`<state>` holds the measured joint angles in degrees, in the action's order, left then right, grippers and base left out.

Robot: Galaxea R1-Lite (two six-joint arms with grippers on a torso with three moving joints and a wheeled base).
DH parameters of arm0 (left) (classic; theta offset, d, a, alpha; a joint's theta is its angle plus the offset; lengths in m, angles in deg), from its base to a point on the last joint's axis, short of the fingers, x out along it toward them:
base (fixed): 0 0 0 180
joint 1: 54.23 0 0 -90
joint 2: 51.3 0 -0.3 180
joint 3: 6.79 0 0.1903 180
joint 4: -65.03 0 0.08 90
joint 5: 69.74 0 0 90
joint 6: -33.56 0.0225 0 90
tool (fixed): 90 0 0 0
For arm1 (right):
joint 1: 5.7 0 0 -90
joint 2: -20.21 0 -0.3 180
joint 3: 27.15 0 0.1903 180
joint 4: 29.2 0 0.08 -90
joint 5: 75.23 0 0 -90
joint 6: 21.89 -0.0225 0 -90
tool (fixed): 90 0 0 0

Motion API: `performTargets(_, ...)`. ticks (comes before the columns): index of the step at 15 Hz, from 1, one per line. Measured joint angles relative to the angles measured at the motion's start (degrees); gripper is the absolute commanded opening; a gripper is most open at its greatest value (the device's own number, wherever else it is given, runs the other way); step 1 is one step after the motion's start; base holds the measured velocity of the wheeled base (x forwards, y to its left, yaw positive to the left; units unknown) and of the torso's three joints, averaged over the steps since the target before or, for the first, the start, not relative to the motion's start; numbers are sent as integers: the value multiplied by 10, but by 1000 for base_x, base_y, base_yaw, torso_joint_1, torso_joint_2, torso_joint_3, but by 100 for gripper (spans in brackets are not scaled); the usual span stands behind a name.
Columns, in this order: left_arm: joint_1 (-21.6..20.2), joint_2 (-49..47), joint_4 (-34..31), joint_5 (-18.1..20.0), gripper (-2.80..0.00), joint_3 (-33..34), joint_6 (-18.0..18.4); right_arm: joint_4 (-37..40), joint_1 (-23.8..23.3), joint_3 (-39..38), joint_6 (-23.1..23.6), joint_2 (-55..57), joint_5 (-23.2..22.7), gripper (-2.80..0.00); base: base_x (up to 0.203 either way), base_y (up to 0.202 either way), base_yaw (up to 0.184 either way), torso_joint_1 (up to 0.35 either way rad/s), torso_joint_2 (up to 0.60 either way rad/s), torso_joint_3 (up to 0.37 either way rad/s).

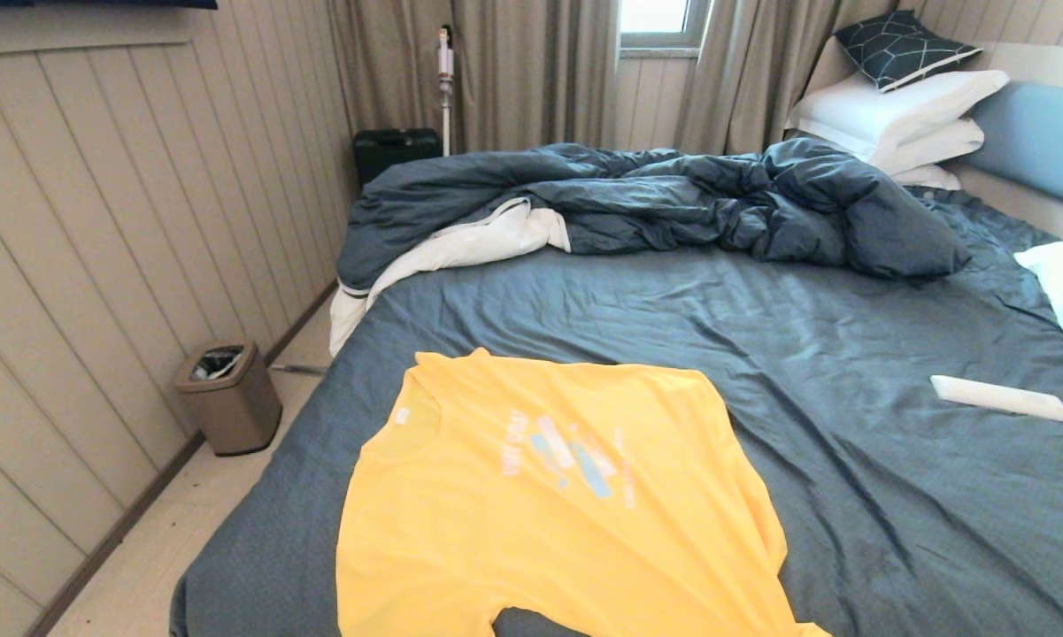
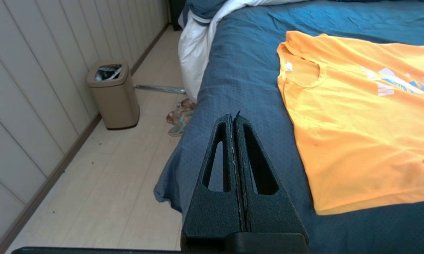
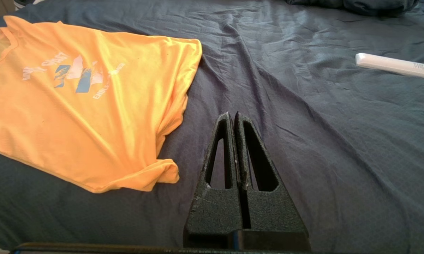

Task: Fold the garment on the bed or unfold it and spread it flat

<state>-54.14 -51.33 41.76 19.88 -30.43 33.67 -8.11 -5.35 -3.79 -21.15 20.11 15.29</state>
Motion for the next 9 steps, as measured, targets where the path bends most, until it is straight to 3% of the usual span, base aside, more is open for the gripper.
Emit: performTargets(9,0,0,0,0,-280,0,-2,0,0,0,-1,0,0,-280,0,0,0,0,0,0)
